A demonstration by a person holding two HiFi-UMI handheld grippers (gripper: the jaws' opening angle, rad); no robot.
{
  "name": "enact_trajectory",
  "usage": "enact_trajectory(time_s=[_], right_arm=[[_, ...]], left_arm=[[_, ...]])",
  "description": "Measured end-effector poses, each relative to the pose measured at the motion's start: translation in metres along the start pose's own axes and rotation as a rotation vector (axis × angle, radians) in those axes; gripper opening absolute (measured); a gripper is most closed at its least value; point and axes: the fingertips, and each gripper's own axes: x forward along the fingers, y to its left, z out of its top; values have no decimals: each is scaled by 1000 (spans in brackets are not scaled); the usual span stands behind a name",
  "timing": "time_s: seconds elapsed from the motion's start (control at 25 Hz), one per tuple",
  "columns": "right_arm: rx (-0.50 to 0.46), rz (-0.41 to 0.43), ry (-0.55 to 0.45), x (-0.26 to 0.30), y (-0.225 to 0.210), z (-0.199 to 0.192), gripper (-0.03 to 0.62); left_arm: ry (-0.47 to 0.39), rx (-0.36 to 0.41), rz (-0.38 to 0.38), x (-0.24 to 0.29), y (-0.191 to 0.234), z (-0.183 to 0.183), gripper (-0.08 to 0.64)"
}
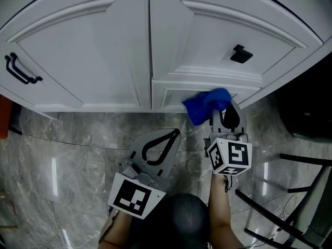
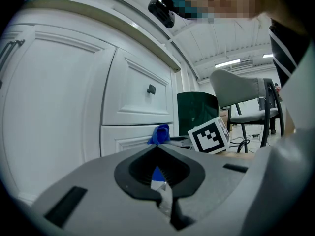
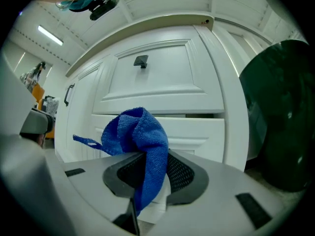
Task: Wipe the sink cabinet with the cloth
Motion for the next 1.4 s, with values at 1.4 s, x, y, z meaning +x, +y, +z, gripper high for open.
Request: enact_trajectory(time_s=[1.4], right_arm=[[16,-137,15,-12,-56,-12,120]], left_arm=[[-2,-12,-1,4,0,-2,5]])
